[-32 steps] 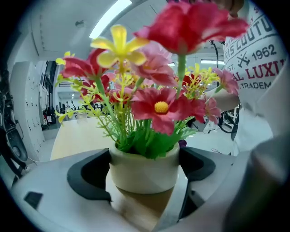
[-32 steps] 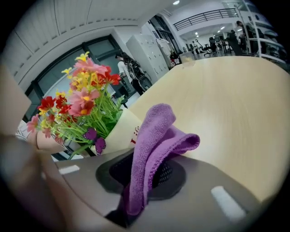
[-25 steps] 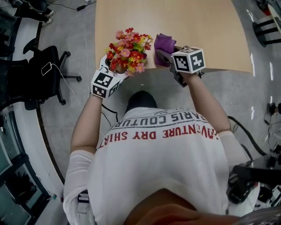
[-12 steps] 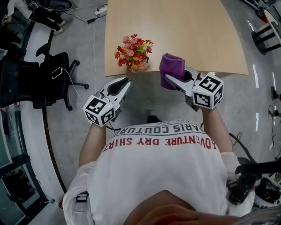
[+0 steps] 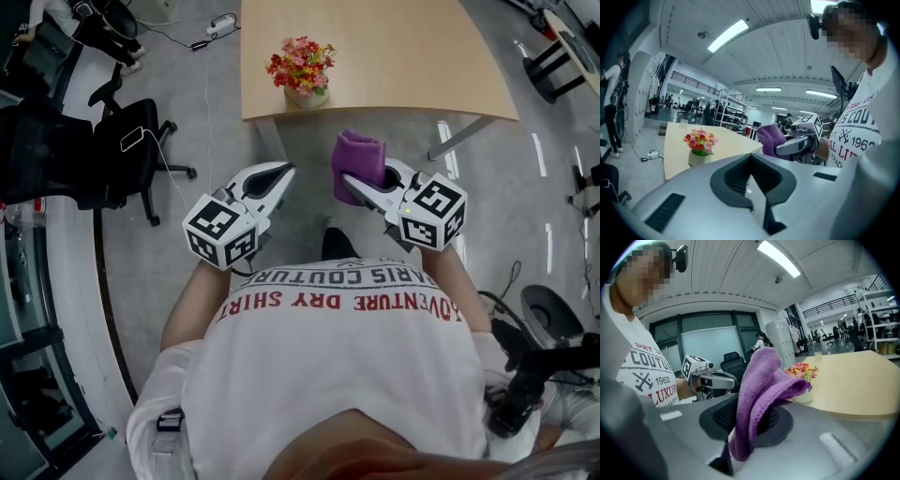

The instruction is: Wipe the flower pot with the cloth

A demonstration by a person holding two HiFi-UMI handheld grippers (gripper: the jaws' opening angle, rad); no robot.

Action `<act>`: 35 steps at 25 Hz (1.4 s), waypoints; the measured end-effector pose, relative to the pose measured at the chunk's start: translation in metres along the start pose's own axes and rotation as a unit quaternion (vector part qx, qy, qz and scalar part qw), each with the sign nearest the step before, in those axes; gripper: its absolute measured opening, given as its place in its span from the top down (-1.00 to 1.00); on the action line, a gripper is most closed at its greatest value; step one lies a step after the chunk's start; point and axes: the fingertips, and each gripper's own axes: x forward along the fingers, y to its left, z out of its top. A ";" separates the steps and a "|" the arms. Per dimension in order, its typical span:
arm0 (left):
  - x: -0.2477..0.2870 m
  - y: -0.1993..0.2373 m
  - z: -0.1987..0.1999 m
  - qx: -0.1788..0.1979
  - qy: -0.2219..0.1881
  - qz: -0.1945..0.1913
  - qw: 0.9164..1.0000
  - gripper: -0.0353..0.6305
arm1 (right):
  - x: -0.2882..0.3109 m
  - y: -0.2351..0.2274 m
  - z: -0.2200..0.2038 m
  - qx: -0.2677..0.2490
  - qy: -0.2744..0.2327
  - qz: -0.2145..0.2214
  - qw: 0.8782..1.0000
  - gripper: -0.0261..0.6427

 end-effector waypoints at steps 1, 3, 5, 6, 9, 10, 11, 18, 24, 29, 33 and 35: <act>-0.012 -0.012 0.000 0.008 -0.004 -0.007 1.000 0.89 | -0.003 0.016 -0.002 0.007 -0.005 0.000 1.000 0.77; -0.030 -0.032 0.000 0.015 -0.008 -0.011 1.000 0.88 | -0.008 0.042 -0.007 0.011 -0.004 0.000 1.000 0.77; -0.044 -0.042 -0.004 0.010 -0.005 -0.001 1.000 0.89 | -0.010 0.061 -0.014 0.009 0.001 -0.001 1.000 0.77; -0.051 -0.047 -0.006 0.006 -0.003 0.003 1.000 0.89 | -0.011 0.070 -0.016 0.010 0.001 -0.001 1.000 0.77; -0.068 -0.062 -0.013 0.012 0.001 0.005 1.000 0.88 | -0.013 0.092 -0.020 0.011 -0.001 -0.004 1.000 0.77; -0.071 -0.067 -0.015 0.018 0.003 0.006 1.000 0.89 | -0.015 0.098 -0.022 0.009 0.001 -0.007 1.000 0.77; -0.073 -0.072 -0.016 0.024 0.005 0.006 1.000 0.89 | -0.018 0.102 -0.024 0.007 0.002 -0.012 1.000 0.77; -0.086 -0.097 -0.018 0.038 0.006 -0.005 0.999 0.89 | -0.030 0.124 -0.031 0.012 0.001 -0.024 1.000 0.77; -0.093 -0.105 -0.017 0.040 0.005 -0.008 0.999 0.89 | -0.032 0.133 -0.029 0.012 -0.003 -0.026 1.000 0.77; -0.093 -0.107 -0.017 0.041 0.008 -0.009 0.999 0.89 | -0.035 0.136 -0.026 0.012 -0.004 -0.030 0.999 0.77; -0.090 -0.110 -0.013 0.049 0.004 -0.008 0.999 0.89 | -0.040 0.135 -0.024 0.009 -0.005 -0.031 0.999 0.77; -0.087 -0.114 -0.011 0.050 0.001 -0.009 0.999 0.89 | -0.043 0.136 -0.023 0.006 -0.005 -0.029 1.000 0.77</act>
